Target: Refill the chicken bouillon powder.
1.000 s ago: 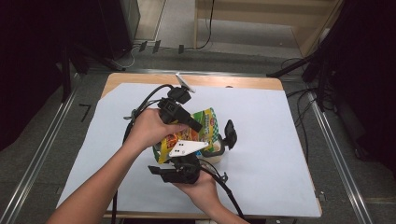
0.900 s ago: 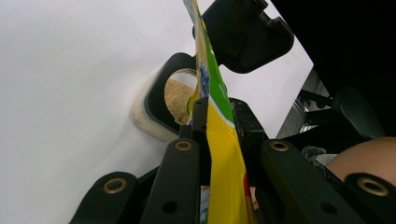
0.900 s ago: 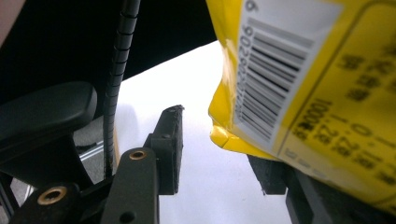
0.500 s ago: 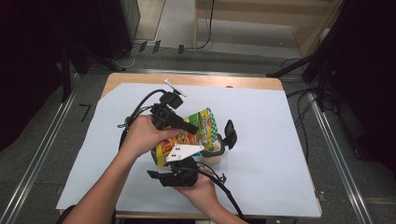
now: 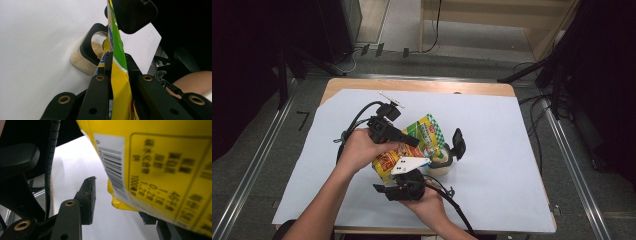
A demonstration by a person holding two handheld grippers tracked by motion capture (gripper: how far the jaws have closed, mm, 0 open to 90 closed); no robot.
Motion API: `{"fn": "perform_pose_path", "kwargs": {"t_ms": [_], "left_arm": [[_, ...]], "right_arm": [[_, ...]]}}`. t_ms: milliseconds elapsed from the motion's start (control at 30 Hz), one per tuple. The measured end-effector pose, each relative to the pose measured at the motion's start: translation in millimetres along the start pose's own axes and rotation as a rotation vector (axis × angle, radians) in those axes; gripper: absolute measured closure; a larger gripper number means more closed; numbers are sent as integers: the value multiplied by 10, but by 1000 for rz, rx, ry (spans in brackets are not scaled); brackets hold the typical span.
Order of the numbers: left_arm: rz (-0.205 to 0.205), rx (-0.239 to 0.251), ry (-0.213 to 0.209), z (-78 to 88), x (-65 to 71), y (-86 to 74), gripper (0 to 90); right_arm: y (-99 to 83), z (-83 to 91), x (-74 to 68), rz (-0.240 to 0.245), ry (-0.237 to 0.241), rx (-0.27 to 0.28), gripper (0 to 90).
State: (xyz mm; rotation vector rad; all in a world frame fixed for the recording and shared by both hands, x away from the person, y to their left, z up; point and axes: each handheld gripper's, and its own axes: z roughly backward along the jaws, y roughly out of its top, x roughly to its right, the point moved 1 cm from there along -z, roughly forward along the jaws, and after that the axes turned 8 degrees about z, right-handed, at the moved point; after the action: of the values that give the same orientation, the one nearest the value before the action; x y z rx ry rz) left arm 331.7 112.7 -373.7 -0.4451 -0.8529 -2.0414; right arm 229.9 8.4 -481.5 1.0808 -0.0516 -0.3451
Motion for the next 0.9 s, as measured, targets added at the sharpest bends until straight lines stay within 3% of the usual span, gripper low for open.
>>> {"fn": "perform_pose_path", "kwargs": {"t_ms": [233, 467, 667, 900], "left_arm": [[0, -6, -21, -3, -55, -26, 846], [-5, 3, -34, 7, -66, -40, 843], [-8, 17, -51, 18, -72, -26, 854], [-2, 14, -98, -31, -101, -30, 867]], "right_arm": [[-56, -35, -5, 55, -22, -27, 552], [-116, -55, 12, 51, -22, -35, 549], [-202, -102, 26, 30, -19, -72, 546], [-244, -134, 38, 32, -35, -102, 542]]}}
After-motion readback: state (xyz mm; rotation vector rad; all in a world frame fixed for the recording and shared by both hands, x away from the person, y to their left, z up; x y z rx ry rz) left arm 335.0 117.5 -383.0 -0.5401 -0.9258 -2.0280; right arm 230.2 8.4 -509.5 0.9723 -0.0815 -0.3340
